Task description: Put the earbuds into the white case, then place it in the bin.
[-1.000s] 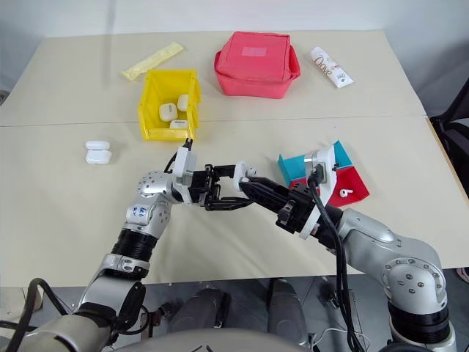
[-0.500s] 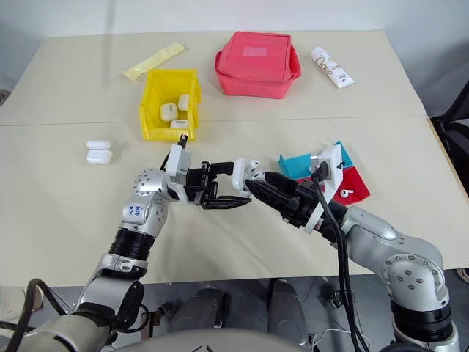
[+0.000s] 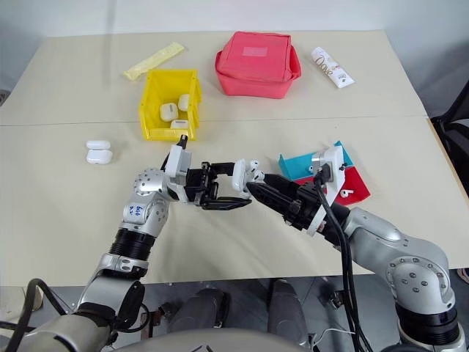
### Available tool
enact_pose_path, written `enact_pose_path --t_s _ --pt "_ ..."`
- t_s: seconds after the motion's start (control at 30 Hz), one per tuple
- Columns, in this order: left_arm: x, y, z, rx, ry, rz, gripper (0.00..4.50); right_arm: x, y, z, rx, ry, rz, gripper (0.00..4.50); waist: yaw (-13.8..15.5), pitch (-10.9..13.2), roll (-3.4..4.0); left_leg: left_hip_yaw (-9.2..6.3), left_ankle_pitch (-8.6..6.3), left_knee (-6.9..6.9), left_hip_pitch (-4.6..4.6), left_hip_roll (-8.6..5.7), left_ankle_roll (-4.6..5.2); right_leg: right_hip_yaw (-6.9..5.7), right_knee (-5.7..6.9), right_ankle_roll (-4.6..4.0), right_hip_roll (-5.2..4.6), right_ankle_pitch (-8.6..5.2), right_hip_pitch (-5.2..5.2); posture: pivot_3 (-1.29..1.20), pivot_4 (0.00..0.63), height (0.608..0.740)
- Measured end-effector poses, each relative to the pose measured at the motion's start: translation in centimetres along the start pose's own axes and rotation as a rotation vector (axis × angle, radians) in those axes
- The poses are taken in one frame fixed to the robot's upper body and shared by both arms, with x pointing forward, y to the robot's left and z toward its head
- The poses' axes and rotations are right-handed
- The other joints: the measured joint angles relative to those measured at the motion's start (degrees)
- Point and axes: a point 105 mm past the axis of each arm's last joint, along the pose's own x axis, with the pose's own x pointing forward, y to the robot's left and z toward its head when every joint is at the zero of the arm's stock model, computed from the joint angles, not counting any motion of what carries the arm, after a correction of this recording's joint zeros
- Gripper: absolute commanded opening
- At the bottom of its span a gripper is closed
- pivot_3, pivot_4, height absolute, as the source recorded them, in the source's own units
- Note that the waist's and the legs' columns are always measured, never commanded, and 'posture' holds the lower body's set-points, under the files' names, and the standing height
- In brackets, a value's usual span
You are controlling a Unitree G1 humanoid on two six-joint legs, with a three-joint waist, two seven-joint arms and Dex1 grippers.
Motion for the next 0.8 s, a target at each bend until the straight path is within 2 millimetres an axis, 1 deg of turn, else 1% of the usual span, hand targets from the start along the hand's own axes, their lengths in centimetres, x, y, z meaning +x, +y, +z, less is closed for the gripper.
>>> enact_pose_path --t_s 0.5,0.8 --pt "-0.06 0.07 0.04 0.022 -0.004 0.001 2.76 -0.25 0.23 0.11 -0.029 0.02 0.007 2.44 0.2 0.0 0.0 0.01 0.0 0.01 0.0 0.0 0.0 0.0 -0.01 0.0 -0.01 0.0 0.01 0.0 0.15 0.74" --pt "-0.26 0.64 -0.16 0.027 -0.019 0.02 2.76 -0.42 0.44 0.07 -0.046 0.039 0.014 2.44 1.0 0.0 -0.01 0.01 0.0 0.03 0.0 -0.01 0.0 0.0 0.0 0.01 0.0 0.01 0.01 0.0 0.15 0.74"
